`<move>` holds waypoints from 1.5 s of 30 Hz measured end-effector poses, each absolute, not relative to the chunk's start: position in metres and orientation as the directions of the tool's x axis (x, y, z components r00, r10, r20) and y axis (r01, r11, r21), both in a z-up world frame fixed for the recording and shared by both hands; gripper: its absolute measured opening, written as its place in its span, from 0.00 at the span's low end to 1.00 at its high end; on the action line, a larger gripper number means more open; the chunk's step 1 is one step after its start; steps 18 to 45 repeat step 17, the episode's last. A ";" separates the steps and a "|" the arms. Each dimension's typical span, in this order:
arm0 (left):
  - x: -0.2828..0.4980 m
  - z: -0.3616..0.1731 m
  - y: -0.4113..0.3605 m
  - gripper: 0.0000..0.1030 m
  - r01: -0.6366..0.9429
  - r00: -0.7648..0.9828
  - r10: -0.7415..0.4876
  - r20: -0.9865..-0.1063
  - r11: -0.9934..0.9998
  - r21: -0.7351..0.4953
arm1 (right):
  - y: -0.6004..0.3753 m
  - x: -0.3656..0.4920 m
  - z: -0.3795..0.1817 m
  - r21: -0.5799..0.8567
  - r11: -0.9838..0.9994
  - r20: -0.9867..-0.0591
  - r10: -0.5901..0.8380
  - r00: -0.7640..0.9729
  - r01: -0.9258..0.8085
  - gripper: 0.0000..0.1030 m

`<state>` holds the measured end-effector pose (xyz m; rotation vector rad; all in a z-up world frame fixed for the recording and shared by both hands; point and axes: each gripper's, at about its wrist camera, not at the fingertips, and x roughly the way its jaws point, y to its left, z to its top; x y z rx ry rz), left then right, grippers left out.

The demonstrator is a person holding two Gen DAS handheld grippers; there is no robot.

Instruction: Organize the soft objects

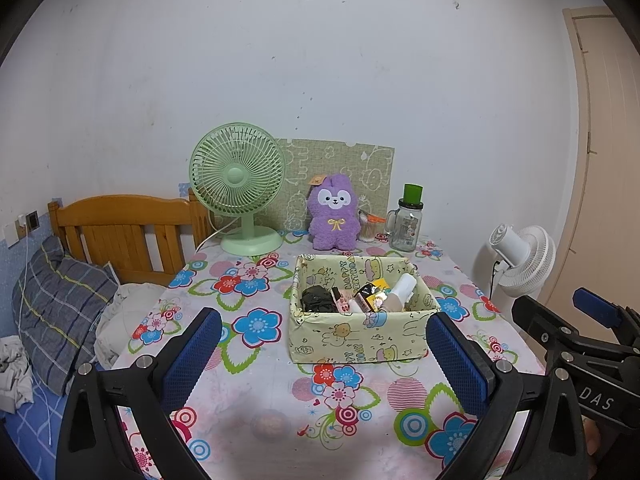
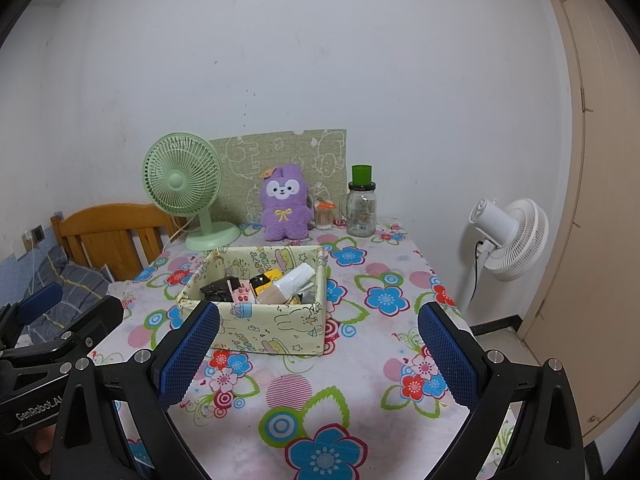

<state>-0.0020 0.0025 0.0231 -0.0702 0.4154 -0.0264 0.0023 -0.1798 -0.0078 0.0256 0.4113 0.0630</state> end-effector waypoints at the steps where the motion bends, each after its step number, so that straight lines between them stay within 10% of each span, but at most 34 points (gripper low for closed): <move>1: -0.002 0.023 0.002 1.00 0.012 0.915 -0.040 -0.401 0.997 -0.073 | -0.180 0.002 -0.008 0.037 0.998 -0.399 0.066 0.915 -0.055 0.98; 45: -0.002 0.023 0.002 1.00 0.009 0.914 -0.038 -0.405 0.997 -0.073 | -0.181 0.002 -0.006 0.038 0.998 -0.394 0.062 0.917 -0.051 0.98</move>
